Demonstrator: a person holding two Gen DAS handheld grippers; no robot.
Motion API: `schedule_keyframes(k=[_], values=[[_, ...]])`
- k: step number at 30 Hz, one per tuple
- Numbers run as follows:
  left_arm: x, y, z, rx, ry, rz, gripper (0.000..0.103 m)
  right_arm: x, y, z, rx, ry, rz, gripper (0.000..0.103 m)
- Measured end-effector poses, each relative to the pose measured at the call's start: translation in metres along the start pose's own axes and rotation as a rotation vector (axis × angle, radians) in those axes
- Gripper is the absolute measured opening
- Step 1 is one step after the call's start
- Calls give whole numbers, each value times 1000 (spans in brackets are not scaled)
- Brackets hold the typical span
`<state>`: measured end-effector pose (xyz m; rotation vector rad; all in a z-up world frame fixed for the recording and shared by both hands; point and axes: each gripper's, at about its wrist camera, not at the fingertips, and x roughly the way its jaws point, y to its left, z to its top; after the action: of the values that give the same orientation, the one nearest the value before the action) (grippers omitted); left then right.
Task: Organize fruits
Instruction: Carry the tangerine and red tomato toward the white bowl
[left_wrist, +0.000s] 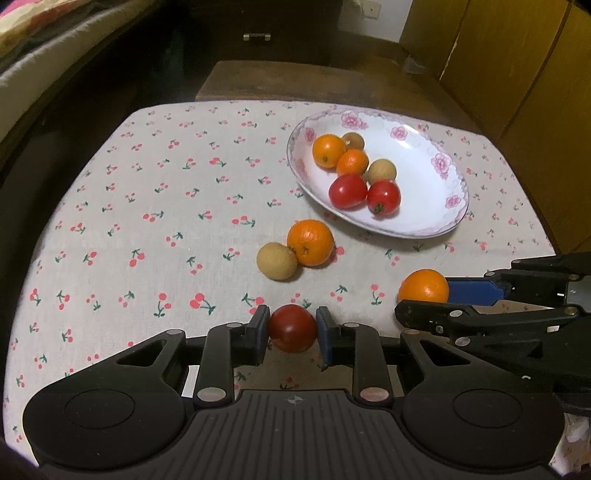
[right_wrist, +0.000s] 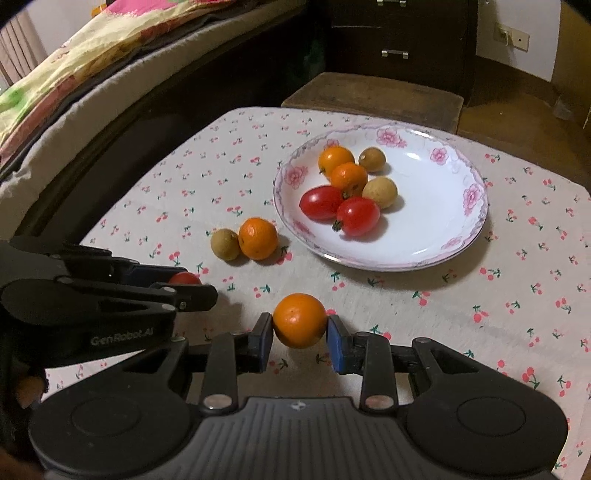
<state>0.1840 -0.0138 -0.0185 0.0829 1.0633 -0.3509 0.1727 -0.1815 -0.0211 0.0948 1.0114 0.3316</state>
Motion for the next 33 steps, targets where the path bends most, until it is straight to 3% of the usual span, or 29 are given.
schedule_keyframes(k=[18,33], values=[[-2,-24,47,-4,-72,-37,35,-22,-33,22,82,-92,-37,33],[21,-35,75,-1,-77,-32,35,-8,-62,41,124,-112,-69,33]])
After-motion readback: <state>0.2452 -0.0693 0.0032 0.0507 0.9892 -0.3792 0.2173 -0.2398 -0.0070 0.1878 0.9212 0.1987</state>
